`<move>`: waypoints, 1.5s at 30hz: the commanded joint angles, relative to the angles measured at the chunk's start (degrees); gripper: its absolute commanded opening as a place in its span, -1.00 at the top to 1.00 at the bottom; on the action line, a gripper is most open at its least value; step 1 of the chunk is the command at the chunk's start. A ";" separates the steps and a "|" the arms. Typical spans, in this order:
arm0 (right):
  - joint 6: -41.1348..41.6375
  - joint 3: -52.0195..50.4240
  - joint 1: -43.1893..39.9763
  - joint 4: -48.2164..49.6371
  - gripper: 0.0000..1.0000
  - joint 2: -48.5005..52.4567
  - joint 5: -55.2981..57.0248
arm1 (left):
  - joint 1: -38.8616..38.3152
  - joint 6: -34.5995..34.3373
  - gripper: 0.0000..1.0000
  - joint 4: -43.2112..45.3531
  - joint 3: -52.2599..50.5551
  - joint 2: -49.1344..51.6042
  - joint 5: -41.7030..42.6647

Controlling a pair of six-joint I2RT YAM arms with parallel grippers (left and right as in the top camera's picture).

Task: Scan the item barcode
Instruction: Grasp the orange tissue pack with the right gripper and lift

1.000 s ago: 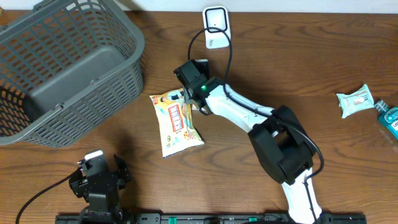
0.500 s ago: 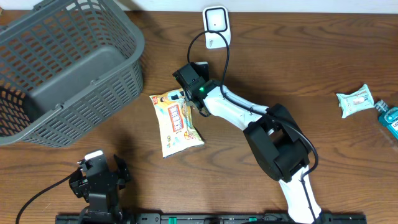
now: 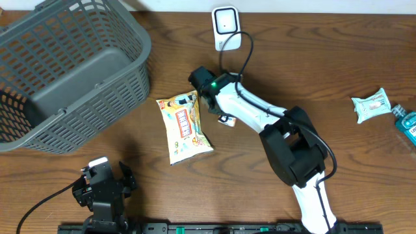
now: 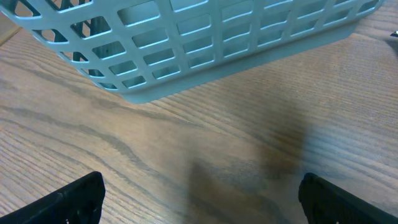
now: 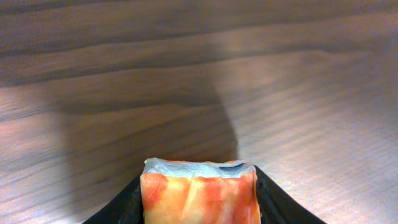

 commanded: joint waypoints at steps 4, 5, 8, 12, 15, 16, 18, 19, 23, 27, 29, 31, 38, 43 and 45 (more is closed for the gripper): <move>6.51 4.07 -1.11 -4.42 -0.06 0.13 0.48 | -0.13 -0.52 -1.00 -2.49 -1.11 -0.37 -0.11; 6.51 4.68 -1.11 -5.35 -0.16 -0.44 0.48 | -0.13 -0.52 -1.00 -2.49 -1.11 -0.37 -0.11; 6.51 6.60 -1.09 -8.52 -0.50 -2.25 0.48 | -0.13 -0.52 -1.00 -2.49 -1.09 -0.37 -0.11; 5.90 7.02 -0.94 -9.38 -0.75 -3.93 -0.44 | -0.13 -0.52 -1.00 -2.49 -1.11 -0.37 -0.11; 5.88 6.88 -0.52 -8.24 -0.63 -3.78 -2.01 | -0.13 -0.55 -1.00 -2.49 -1.11 -0.37 -0.11; 5.88 6.84 -0.26 -7.74 -0.50 -3.58 -2.36 | -0.13 -0.52 -1.00 -2.49 -1.09 -0.37 -0.11; 5.90 6.84 0.17 -7.15 -0.25 -3.28 -2.54 | -0.13 -0.55 -1.00 -2.49 -1.11 -0.37 -0.11; 5.90 6.84 0.22 -6.88 -0.18 -3.28 -2.56 | -0.13 -0.52 -1.00 -2.49 -1.09 -0.37 -0.11; 5.90 6.80 0.55 -6.75 -0.12 -3.28 -2.49 | -0.13 -0.52 -1.00 -2.49 -1.11 -0.37 -0.11; 5.90 5.90 0.52 -4.83 -0.08 -2.56 -2.51 | -0.13 -0.52 -1.00 -2.49 -1.11 -0.37 -0.11; 5.92 5.38 0.48 -4.20 -0.03 -1.62 -2.38 | -0.13 -0.52 -1.00 -2.49 -1.11 -0.37 -0.11; 5.95 4.94 0.24 -4.20 0.02 -0.57 -2.25 | -0.13 -0.52 -1.00 -2.49 -1.11 -0.37 -0.11; 5.92 4.52 -0.04 -4.79 0.04 2.10 -2.56 | -0.13 -0.52 -1.00 -2.49 -1.11 -0.37 -0.11; 5.92 4.52 -0.04 -5.42 -0.06 2.19 -2.58 | -0.13 -0.52 -1.00 -2.49 -1.11 -0.37 -0.11; 5.92 4.52 -0.07 -5.84 -0.08 2.21 -2.56 | -0.13 -0.55 -1.00 -2.49 -1.09 -0.37 -0.11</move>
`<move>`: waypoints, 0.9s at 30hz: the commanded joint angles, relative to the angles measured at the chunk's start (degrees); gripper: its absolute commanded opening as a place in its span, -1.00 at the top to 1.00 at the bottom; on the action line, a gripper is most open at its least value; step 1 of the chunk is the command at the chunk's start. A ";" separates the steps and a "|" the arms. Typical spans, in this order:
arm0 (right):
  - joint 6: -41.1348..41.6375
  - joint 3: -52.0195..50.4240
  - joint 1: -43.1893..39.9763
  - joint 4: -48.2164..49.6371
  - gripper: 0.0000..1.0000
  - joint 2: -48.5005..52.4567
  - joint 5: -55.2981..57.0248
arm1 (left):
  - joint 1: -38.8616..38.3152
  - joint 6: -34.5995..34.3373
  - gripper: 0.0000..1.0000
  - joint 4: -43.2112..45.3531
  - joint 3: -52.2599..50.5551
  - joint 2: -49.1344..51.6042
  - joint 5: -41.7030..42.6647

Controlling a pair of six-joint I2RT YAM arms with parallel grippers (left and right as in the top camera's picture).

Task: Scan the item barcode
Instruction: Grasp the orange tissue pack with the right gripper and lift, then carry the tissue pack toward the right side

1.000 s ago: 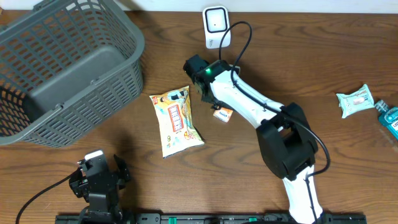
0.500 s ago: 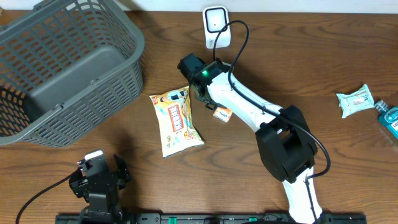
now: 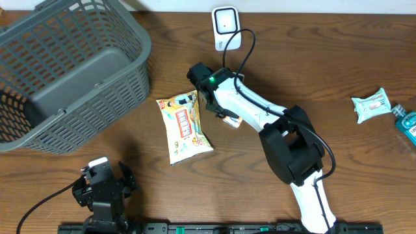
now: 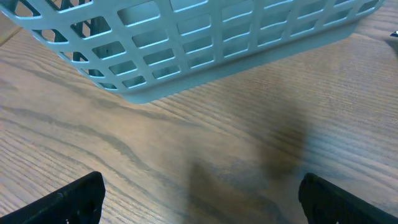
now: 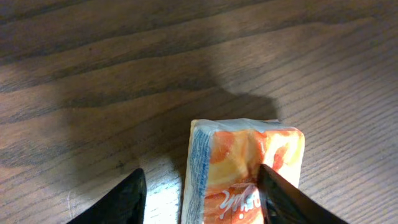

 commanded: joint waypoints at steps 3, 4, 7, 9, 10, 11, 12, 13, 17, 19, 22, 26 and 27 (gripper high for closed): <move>0.31 -0.37 -0.52 -1.68 -0.08 0.81 0.57 | -0.11 -0.50 -1.00 -2.49 -1.09 -0.37 -0.11; 0.28 -0.37 -0.59 -1.88 -0.07 0.81 0.57 | -0.11 -0.50 -1.00 -2.49 -1.09 -0.37 -0.11; 0.33 -0.79 -0.63 -1.64 0.10 0.94 0.57 | -0.11 -0.52 -1.00 -2.49 -1.11 -0.37 -0.11; 0.94 -1.68 -0.68 -0.74 0.35 0.94 0.57 | -0.11 -0.50 -1.00 -2.49 -1.09 -0.37 -0.11; 1.57 -2.03 -0.74 -0.59 0.50 0.94 0.55 | -0.11 -0.50 -1.00 -2.49 -1.09 -0.37 -0.11; 2.08 -2.29 -0.79 -0.59 0.66 0.94 0.39 | -0.11 -0.50 -1.00 -2.49 -1.09 -0.37 -0.11; 2.08 -2.40 -0.87 -0.61 0.78 0.94 0.02 | -0.11 -0.50 -1.00 -2.49 -1.09 -0.37 -0.11; 2.05 -2.43 -0.98 -0.70 0.94 0.94 -0.59 | -0.11 -0.50 -1.00 -2.49 -1.11 -0.37 -0.11; 2.01 -2.43 -1.84 -1.44 0.97 0.94 -5.51 | -0.11 -0.52 -1.00 -2.49 -1.11 -0.37 -0.11; 2.10 -2.43 -2.45 -2.91 0.97 0.90 -8.48 | -0.11 -0.50 -1.00 -2.49 -1.09 -0.37 -0.11; 4.13 -2.36 -3.61 -7.02 0.97 -0.09 -13.70 | -0.11 -0.52 -1.00 -2.49 -1.11 -0.37 -0.11; 11.96 -2.32 -6.19 -14.97 0.98 -2.69 -22.08 | -0.11 -0.50 -1.00 -2.49 -1.09 -0.37 -0.11; 12.90 -2.32 -6.91 -16.65 0.97 -3.23 -24.33 | -0.11 -0.50 -1.00 -2.49 -1.11 -0.37 -0.11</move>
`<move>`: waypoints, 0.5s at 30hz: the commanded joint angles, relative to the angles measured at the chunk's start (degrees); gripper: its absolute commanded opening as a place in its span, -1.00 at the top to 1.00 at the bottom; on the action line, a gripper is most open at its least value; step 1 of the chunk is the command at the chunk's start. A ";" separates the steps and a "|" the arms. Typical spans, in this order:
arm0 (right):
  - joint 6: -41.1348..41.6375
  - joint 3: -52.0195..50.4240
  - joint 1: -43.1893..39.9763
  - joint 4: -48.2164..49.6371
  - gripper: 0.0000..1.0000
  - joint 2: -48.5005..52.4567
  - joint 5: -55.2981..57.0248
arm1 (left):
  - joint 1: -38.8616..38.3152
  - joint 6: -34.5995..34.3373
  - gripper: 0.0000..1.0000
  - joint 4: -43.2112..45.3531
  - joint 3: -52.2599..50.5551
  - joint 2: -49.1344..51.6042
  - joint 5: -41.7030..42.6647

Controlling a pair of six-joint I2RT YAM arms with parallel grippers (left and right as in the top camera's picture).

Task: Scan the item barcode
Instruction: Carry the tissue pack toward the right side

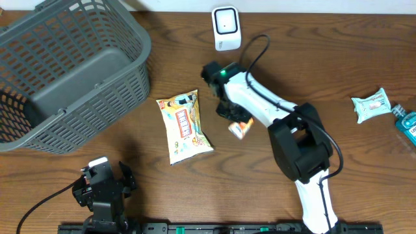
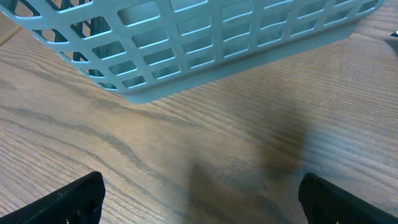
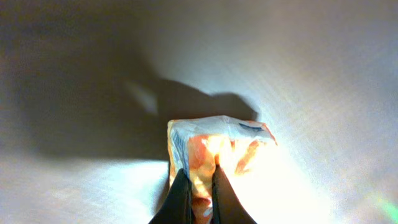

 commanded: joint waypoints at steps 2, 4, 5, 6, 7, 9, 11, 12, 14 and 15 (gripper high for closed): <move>7.06 -1.16 -3.82 -6.97 0.97 -3.08 -17.57 | -0.11 -0.50 -1.00 -2.49 -1.11 -0.37 -0.11; 7.17 -1.16 -5.68 -11.52 0.97 -3.48 -24.70 | -0.11 -0.50 -1.00 -2.49 -1.09 -0.37 -0.11; 7.15 -1.16 -6.56 -14.45 0.97 -3.48 -28.37 | -0.11 -0.50 -1.00 -2.49 -1.11 -0.37 -0.11; 7.15 -1.16 -7.37 -17.81 0.97 -3.45 -31.69 | -0.11 -0.50 -1.00 -2.49 -1.09 -0.37 -0.11; 7.17 -1.18 -8.07 -20.92 0.97 -3.41 -34.16 | -0.11 -0.50 -1.00 -2.49 -1.11 -0.37 -0.11; 7.17 -1.18 -8.96 -24.83 0.97 -3.43 -37.88 | -0.11 -0.50 -1.00 -2.49 -1.09 -0.37 -0.11; 4.98 -1.22 -9.55 -25.18 0.97 -3.43 -42.25 | -0.11 -0.50 -1.00 -2.49 -1.11 -0.37 -0.11; 3.78 -1.22 -9.53 -25.18 0.97 -3.43 -43.54 | -0.11 -0.50 -1.00 -2.49 -1.11 -0.37 -0.11; 3.67 -1.25 -9.53 -25.18 0.97 -3.43 -46.07 | -0.11 -0.50 -1.00 -2.49 -1.11 -0.37 -0.11; 3.69 -1.25 -9.49 -25.18 0.97 -3.43 -47.30 | -0.11 -0.50 -1.00 -2.49 -1.11 -0.37 -0.11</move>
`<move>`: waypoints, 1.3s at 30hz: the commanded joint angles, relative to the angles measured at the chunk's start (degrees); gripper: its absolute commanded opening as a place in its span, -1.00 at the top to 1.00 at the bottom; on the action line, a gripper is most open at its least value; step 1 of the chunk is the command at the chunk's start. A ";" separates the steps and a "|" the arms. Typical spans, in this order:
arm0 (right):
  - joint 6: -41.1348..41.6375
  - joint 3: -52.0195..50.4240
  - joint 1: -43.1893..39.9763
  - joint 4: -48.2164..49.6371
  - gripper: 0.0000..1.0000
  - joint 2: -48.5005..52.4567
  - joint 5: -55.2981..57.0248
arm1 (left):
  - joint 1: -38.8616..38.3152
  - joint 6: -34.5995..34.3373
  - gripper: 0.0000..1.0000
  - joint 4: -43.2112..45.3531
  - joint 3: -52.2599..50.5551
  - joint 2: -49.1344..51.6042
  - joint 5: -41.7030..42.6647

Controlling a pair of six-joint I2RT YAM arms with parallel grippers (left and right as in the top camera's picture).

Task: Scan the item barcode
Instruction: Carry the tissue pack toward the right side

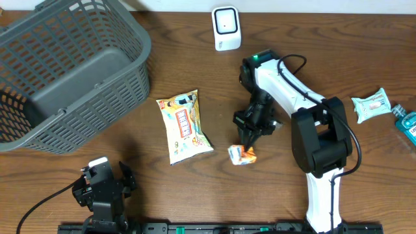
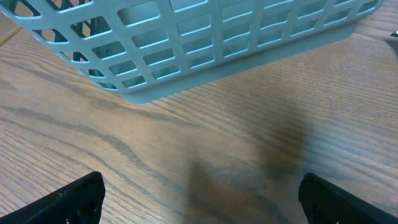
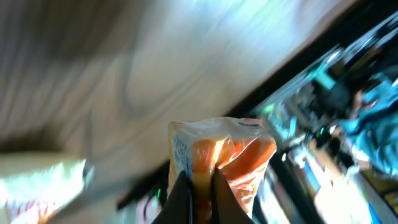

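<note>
A small orange-and-white packet (image 1: 242, 155) hangs from my right gripper (image 1: 247, 142), which is shut on its edge; in the right wrist view the packet (image 3: 227, 155) fills the middle, pinched between the fingers (image 3: 180, 196). The white barcode scanner (image 1: 225, 27) stands at the table's far edge, well away from the packet. My left gripper (image 2: 199, 199) is open near the table's front left, with bare wood between its fingers (image 2: 78, 196).
A grey basket (image 1: 65, 71) occupies the far left and shows close in the left wrist view (image 2: 205, 50). A yellow snack bag (image 1: 184, 127) lies mid-table. A teal wipes pack (image 1: 370, 105) and a blue bottle (image 1: 408, 127) sit at the right edge.
My right gripper has moved toward the front and right with the orange packet, and has turned, so the wrist camera now faces the table's front rail. The left arm is still.
My right gripper held the orange packet low beside the snack bag, then stood open with the packet lying between its fingers. It then pinched the packet's edge and held it off the table, and now holds it farther forward, turned over.
</note>
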 commanded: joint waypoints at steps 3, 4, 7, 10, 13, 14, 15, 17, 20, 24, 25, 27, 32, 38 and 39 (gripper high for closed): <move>-0.81 -0.22 0.22 -0.22 0.97 -1.42 -12.66 | -0.13 -0.50 -1.00 -2.49 -1.11 -0.37 -0.11; -0.59 -0.22 0.20 -0.22 0.98 -1.42 -13.77 | -0.13 -0.50 -1.00 -2.49 -1.09 -0.37 -0.11; -1.36 -0.20 -0.04 -0.22 0.97 -1.42 -17.49 | -0.13 -0.52 -1.00 -2.49 -1.11 -0.37 -0.11; -1.25 -0.22 0.20 -0.22 0.97 -1.42 -16.52 | -0.13 -0.50 -1.00 -2.49 -1.09 -0.37 -0.11; -1.31 -0.20 0.20 -0.22 0.97 -1.42 -15.45 | -0.13 -0.50 -1.00 -2.49 -1.11 -0.37 -0.11; -1.31 -0.22 0.20 -0.22 0.97 -1.42 -15.45 | -0.13 -0.50 -1.00 -2.49 -1.11 -0.37 -0.11; -1.31 -0.22 0.17 -0.22 0.97 -1.42 -15.47 | -0.13 -0.50 -1.00 -2.49 -1.11 -0.37 -0.11; -1.53 -0.20 0.17 -0.22 0.97 -1.42 -15.47 | -0.13 -0.50 -1.00 -2.49 -1.11 -0.37 -0.11; -6.36 -0.20 0.11 -0.22 0.98 -1.42 -15.47 | -0.13 -0.50 -1.00 -2.49 -1.11 -0.37 -0.11; -22.60 -0.20 0.13 -0.22 0.97 -1.44 -16.37 | -0.13 -0.50 -1.00 -2.49 -1.09 -0.37 -0.11; -23.87 -0.20 0.13 -0.22 0.97 -1.44 -16.39 | -0.13 -0.50 -1.00 -2.49 -1.11 -0.37 -0.11; -24.90 -0.20 0.15 -0.22 0.97 -1.57 -16.76 | -0.13 -0.50 -1.00 -2.49 -1.09 -0.37 -0.11; -29.38 -0.20 0.50 -0.24 0.97 -4.17 -18.71 | -0.13 -0.50 -1.00 -2.49 -1.09 -0.37 -0.11; -20.13 -0.20 1.49 -0.22 0.97 -14.01 -12.70 | -0.13 -0.50 -1.00 -2.49 -1.09 -0.37 -0.11; -16.41 -0.20 1.66 -0.22 0.97 -16.50 -10.36 | -0.13 -0.50 -1.00 -2.49 -1.11 -0.37 -0.11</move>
